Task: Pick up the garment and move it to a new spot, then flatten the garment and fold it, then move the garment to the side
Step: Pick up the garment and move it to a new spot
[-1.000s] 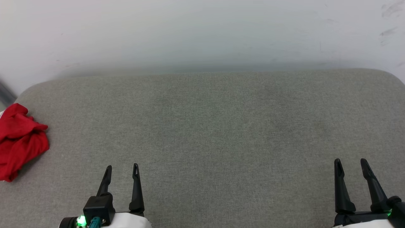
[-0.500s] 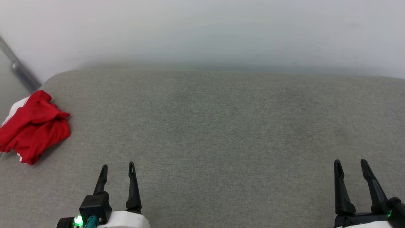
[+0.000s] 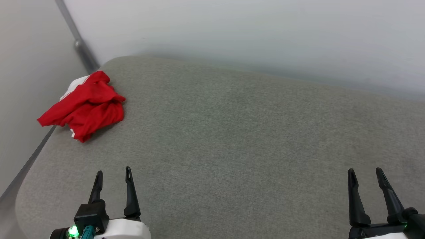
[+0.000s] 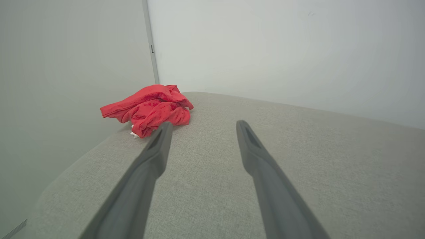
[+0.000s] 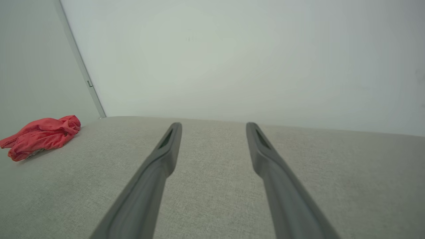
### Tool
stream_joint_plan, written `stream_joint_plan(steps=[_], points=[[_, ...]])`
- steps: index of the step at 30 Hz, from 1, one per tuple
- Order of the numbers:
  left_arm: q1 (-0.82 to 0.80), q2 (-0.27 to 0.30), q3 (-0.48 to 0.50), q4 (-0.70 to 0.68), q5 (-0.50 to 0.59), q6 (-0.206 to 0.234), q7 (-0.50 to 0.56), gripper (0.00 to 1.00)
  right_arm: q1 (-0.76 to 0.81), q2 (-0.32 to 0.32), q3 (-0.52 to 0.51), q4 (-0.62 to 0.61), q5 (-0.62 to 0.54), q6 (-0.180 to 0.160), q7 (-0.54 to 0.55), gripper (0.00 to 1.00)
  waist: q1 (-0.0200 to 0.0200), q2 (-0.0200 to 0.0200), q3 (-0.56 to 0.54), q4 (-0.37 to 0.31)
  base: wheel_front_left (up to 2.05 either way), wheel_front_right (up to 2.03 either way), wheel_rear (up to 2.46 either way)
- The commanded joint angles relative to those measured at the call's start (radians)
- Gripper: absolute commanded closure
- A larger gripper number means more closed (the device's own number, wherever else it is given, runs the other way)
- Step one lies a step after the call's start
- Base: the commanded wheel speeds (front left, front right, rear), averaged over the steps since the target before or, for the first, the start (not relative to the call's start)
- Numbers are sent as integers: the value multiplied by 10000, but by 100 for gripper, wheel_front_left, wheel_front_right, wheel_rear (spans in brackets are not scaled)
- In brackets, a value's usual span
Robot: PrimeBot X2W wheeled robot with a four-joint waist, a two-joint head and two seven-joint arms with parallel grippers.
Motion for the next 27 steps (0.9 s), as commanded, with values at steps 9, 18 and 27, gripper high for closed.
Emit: stream_joint_plan(steps=[9,18,27], points=[[92,-9,133,-238,-130,301,-28,0,162,-16,78,-107,-153,-3,-21,0,0,0,50,1377,0,0,0],[226,-9,264,-180,-123,212,-28,0,165,-16,188,-62,-175,-3,-21,0,0,0,-18,1937,0,0,0],[-404,34,896,187,10,-278,-28,0,10,-16,265,-148,-359,-3,-21,0,0,0,183,1858,0,0,0]])
